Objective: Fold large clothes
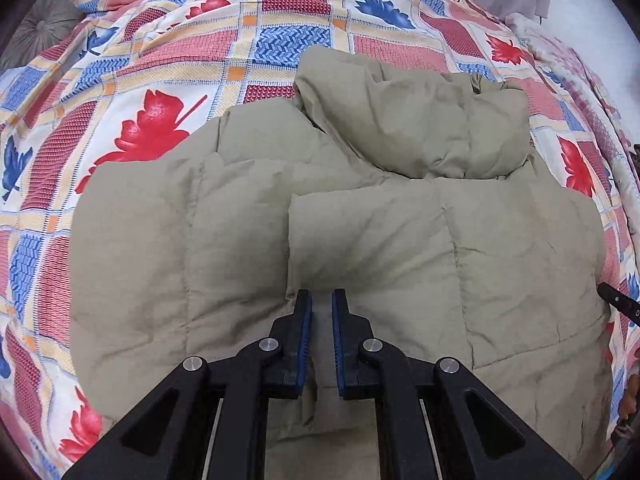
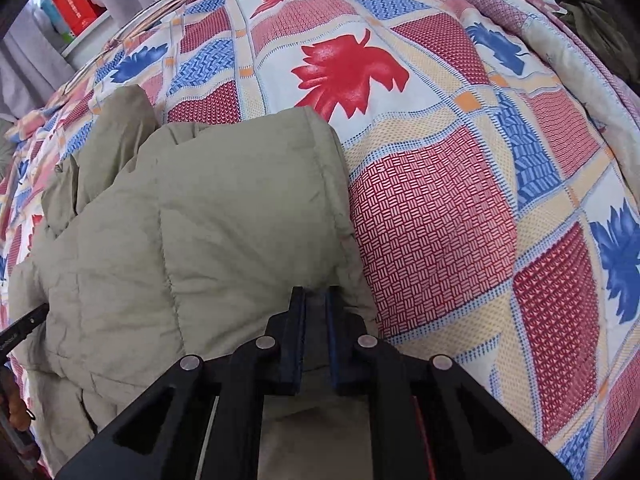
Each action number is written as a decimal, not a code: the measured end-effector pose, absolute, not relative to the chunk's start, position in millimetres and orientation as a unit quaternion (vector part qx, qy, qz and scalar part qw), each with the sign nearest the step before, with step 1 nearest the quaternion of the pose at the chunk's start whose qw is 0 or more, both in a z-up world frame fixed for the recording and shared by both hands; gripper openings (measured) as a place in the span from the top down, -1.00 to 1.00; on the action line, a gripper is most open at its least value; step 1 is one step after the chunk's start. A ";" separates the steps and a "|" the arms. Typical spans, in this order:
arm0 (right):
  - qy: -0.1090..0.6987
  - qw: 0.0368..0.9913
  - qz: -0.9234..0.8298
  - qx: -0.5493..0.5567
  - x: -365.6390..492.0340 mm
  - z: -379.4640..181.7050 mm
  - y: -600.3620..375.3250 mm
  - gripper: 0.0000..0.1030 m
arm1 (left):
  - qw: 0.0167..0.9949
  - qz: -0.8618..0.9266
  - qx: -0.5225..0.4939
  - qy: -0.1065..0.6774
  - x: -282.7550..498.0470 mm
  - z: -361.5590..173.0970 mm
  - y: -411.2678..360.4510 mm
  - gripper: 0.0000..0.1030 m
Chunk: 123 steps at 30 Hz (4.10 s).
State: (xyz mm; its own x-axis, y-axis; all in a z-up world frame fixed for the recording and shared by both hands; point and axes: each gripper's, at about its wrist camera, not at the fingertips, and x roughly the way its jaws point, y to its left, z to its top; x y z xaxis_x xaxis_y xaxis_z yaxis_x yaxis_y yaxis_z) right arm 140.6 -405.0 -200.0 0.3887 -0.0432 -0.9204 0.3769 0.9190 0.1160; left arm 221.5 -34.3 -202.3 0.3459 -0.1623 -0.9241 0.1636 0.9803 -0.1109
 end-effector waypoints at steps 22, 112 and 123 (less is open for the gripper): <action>0.566 0.797 -0.091 0.190 39.1 -163.1 -334.5 0.77 | 0.802 -0.089 0.021 0.590 131.4 -170.2 -4.2 0.65; 0.547 0.581 0.006 0.602 -141.4 -237.2 -308.5 -0.72 | 0.611 -0.151 -0.346 0.695 -83.7 -233.4 110.6 -0.47; 0.566 0.593 -0.018 0.572 -138.9 -225.8 -317.9 0.75 | 0.660 -0.175 -0.291 0.670 -57.5 -185.8 113.5 0.63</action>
